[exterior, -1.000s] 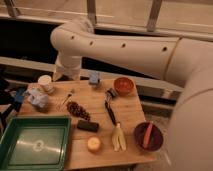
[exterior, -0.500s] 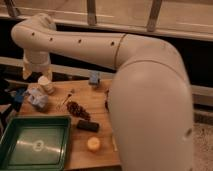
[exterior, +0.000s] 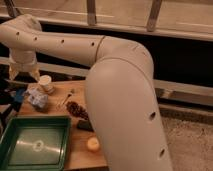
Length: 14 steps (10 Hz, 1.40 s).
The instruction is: Place towel in table surface
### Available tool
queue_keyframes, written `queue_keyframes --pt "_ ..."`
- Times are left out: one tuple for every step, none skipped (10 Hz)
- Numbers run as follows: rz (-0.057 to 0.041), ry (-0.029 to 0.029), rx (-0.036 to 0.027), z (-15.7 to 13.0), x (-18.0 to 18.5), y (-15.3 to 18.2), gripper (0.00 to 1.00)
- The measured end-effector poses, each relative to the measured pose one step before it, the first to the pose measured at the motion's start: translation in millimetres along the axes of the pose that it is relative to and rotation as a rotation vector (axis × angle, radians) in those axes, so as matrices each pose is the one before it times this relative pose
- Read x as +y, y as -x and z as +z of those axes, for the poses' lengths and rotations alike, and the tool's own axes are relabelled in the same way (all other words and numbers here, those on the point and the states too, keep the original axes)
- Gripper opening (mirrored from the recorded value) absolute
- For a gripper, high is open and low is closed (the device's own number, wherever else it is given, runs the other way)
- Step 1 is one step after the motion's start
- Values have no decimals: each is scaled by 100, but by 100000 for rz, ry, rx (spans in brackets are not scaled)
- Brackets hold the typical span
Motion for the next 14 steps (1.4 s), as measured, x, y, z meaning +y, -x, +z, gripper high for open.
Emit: queue_keyframes --pt "-340 25 130 33 172 -129 65" --pt "558 -291 -260 -121 -115 -70 65" --pt "1946 137 15 247 -499 -779 65" --pt "1091 934 48 385 -527 -472 65" --pt "2867 2567 -418 1066 -1177 -478 65" --pt "2787 3261 432 2130 -705 -594 65" --pt "1645 1937 352 1614 -457 -342 65" --pt "2726 2096 442 2048 -900 -256 65" --pt "3146 2252 630 2146 -1020 -50 65" --pt "2055 1260 1279 1706 -461 -19 65" --pt "1986 426 1330 1270 -339 161 65" --pt "2430 -147 1981 1417 -470 372 65" --pt "1916 -520 1433 951 -432 583 65" --pt "1567 -299 107 326 -354 625 65"
